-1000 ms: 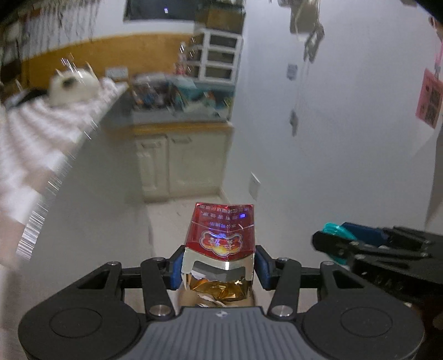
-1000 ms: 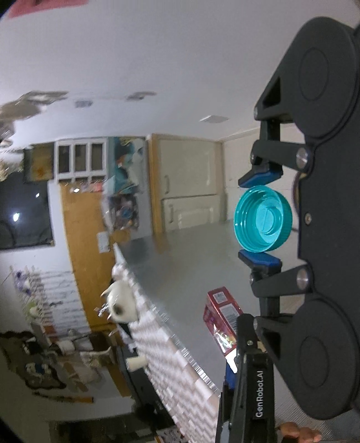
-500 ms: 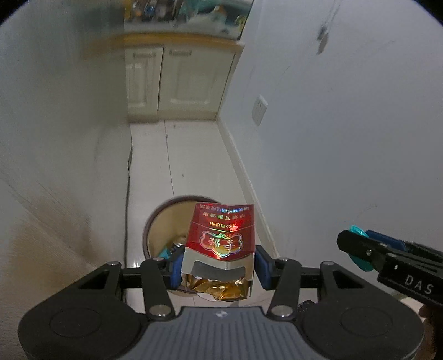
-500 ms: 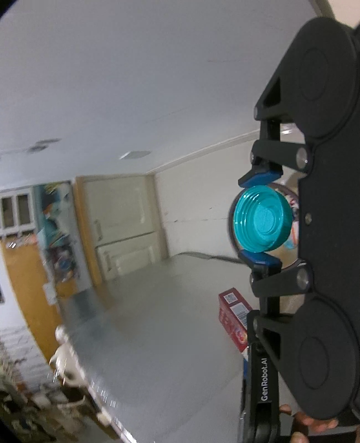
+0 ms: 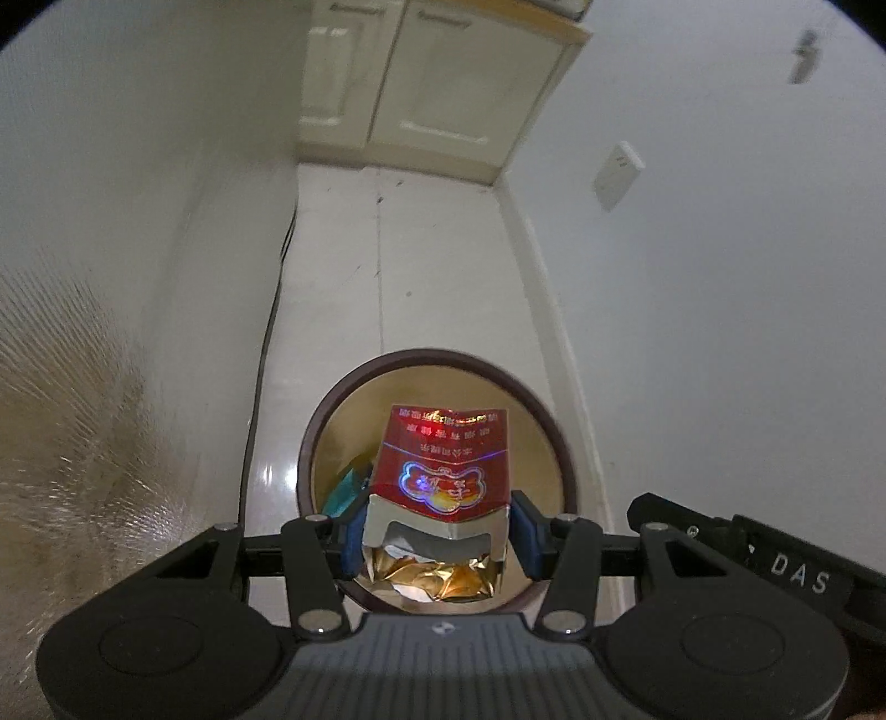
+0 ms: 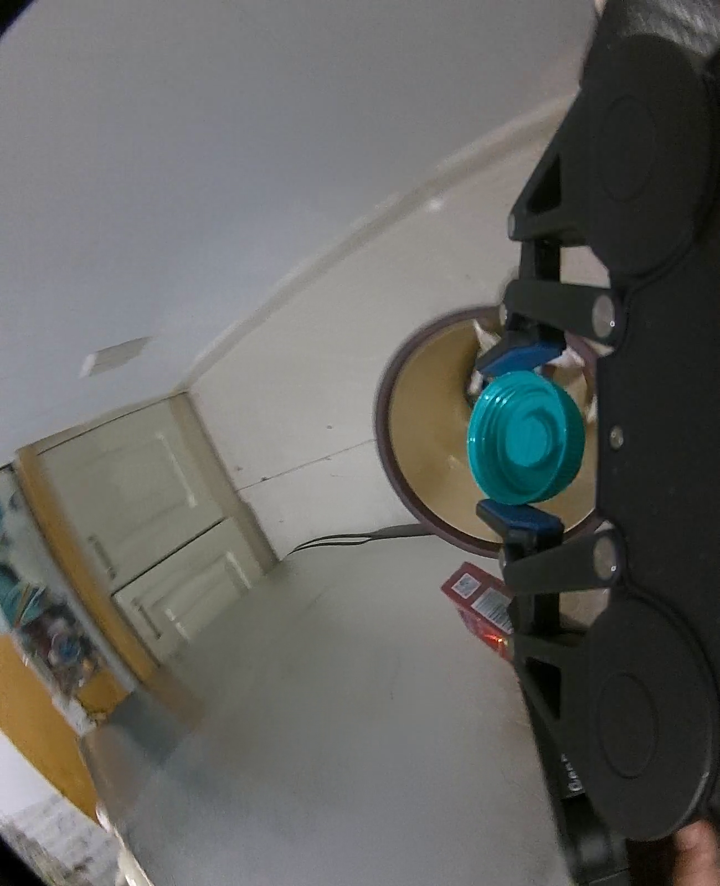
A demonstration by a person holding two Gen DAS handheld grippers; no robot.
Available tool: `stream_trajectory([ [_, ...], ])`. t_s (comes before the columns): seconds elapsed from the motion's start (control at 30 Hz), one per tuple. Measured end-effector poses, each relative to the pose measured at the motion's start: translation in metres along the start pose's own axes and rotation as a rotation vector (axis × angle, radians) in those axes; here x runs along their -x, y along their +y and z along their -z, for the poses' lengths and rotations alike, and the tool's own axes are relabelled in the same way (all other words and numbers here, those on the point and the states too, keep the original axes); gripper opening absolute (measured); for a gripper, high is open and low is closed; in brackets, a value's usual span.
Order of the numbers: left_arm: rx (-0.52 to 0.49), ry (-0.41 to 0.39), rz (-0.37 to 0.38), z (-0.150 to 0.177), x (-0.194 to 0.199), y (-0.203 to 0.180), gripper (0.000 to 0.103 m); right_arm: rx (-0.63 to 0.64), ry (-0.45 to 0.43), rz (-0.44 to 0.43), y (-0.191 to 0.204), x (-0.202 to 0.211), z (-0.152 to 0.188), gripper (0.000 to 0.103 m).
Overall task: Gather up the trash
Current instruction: 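Carry the red-and-gold wrapper and teal cap with both grippers over the floor bin, then open the left gripper dropping the wrapper while the right gripper drops the teal cap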
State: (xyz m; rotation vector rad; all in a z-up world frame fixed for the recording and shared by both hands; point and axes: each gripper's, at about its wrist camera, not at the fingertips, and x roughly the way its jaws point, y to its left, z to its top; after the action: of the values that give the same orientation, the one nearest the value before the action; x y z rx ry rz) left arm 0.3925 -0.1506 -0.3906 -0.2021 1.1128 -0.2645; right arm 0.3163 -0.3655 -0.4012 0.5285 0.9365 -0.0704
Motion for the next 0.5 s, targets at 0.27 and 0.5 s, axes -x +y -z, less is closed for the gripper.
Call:
stream_trajectory([
  [0.27,0.027,0.048,-0.008,0.0,-0.052,0.019,0.051,-0.106,0.064,0.017,-0.016,-0.075,-0.006,0.05],
  [0.5,-0.006,0.091,-0.004,-0.01,-0.08,0.023,0.051,-0.107,0.111,0.046,-0.018,-0.116,-0.017,0.057],
])
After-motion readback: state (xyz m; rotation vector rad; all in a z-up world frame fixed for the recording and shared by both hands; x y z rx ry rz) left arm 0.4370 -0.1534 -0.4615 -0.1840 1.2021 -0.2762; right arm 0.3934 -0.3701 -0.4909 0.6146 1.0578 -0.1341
